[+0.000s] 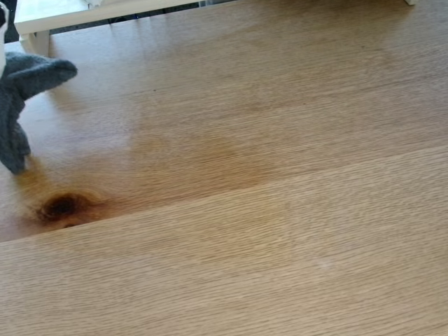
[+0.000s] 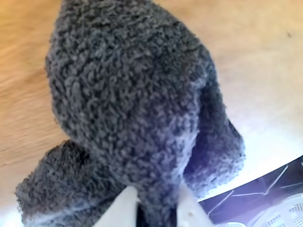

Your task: Clean the area in front of the robot

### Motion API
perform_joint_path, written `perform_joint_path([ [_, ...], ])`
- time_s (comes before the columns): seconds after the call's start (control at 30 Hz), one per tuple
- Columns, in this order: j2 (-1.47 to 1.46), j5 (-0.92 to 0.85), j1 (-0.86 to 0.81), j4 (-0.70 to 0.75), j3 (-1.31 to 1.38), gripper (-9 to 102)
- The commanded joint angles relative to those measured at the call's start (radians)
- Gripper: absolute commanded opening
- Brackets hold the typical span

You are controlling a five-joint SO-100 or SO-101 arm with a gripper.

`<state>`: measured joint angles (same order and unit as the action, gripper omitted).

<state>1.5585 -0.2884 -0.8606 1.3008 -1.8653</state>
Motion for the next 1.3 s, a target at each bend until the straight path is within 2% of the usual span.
perform_joint_path([
  [0.0,0.058,-0.069,-0.080,-0.127,-0.054,0],
  [0.13,0.037,-0.107,-0.103,-0.276,-0.163,0],
  [0.17,0.040,-0.098,-0.104,-0.298,-0.179,5],
  [0.23,0.058,-0.084,-0.101,-0.334,-0.218,28],
  [0.3,0.078,-0.072,-0.086,-0.364,-0.245,38],
  [0.47,0.186,0.006,0.006,-0.380,-0.264,45],
  [0.6,0.342,0.114,0.179,-0.278,-0.270,40],
  [0.73,0.472,0.255,0.425,-0.147,-0.279,31],
  [0.83,0.514,0.367,0.603,-0.069,-0.279,29],
  [1.0,0.558,0.548,0.801,-0.015,-0.281,1],
  [1.13,0.592,0.664,0.877,0.014,-0.284,0],
  [1.27,0.676,0.676,0.897,-0.018,-0.368,0],
])
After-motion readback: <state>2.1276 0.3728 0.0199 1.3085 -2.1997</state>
